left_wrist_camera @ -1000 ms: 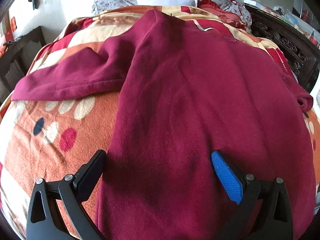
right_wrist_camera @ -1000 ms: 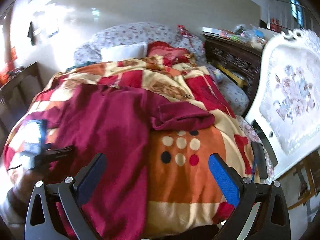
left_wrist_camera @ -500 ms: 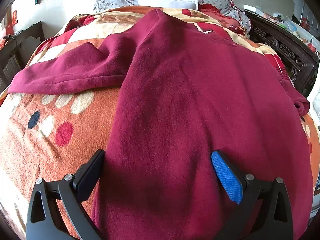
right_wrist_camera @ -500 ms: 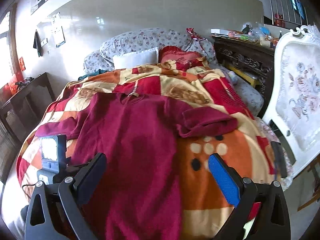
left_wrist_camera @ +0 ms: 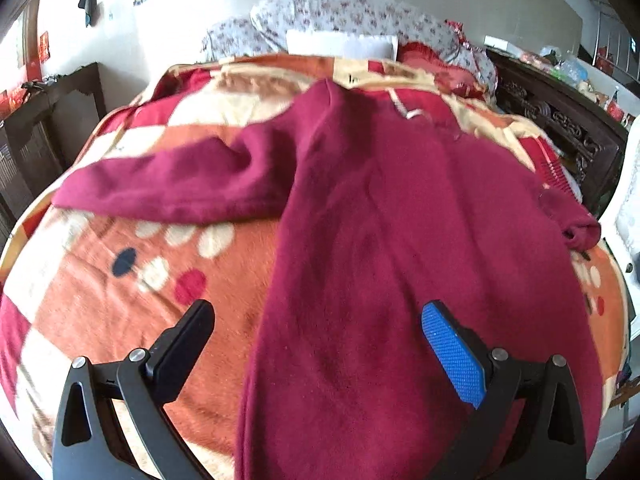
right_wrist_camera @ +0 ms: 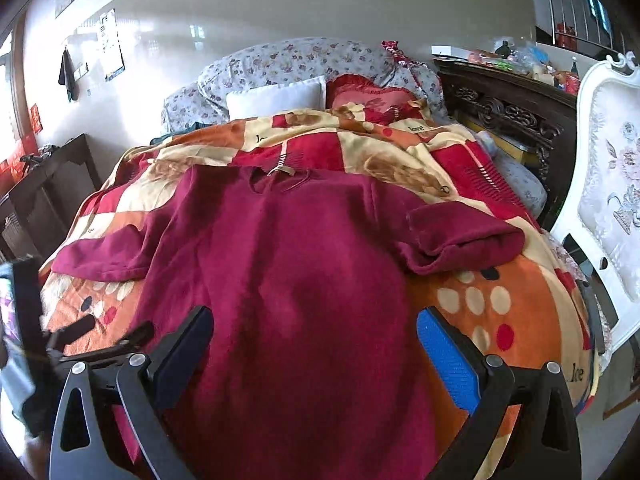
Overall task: Fold small clothes
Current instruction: 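Position both grippers open above the maroon sweatshirt body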
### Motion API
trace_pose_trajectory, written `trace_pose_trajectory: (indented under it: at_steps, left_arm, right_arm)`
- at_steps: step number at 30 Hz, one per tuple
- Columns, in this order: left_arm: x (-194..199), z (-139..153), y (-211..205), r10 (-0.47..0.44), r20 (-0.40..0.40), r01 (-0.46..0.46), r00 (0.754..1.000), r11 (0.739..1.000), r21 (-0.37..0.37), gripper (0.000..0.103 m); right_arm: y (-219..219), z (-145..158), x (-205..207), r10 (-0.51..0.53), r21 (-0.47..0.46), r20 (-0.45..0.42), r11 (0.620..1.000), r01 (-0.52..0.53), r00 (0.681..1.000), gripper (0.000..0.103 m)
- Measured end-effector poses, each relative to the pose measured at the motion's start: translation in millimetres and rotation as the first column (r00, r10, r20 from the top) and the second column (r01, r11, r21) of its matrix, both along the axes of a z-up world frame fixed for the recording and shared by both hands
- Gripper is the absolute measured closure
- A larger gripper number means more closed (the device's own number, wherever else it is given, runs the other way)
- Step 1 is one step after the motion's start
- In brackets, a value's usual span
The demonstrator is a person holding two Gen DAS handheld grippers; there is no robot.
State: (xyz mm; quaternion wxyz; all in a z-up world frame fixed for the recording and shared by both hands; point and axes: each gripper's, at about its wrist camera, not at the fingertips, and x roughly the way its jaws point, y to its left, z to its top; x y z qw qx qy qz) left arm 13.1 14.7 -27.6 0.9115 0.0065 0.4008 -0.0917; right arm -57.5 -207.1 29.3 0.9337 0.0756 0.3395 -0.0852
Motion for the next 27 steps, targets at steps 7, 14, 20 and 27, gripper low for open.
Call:
trace_pose_trajectory:
  at_steps: [7, 14, 20, 27]
  left_arm:
    - [-8, 27, 0, -0.016, 0.037, 0.017, 0.999, 1.0, -0.023, 0.0]
    - [-8, 46, -12, -0.019, 0.075, 0.02, 0.997, 1.0, -0.011, 0.0]
    - [-5, 42, -19, -0.028, 0.061, 0.029, 0.998, 1.0, -0.005, 0.0]
    - [-1, 39, -20, -0.008, 0.061, 0.009, 0.998, 1.0, -0.014, 0.0]
  right_arm:
    - [-1, -5, 16, -0.025, -0.025, -0.012, 0.999, 0.025, 1.0, 0.0]
    - [-10, -12, 25, -0.059, 0.001, -0.023, 0.998, 0.059, 0.998, 0.0]
    - [-14, -17, 31, -0.076, 0.014, -0.031, 0.997, 0.077, 0.997, 0.0]
    - [-18, -25, 35, -0.097, 0.028, -0.041, 0.995, 0.098, 0.994, 0.0]
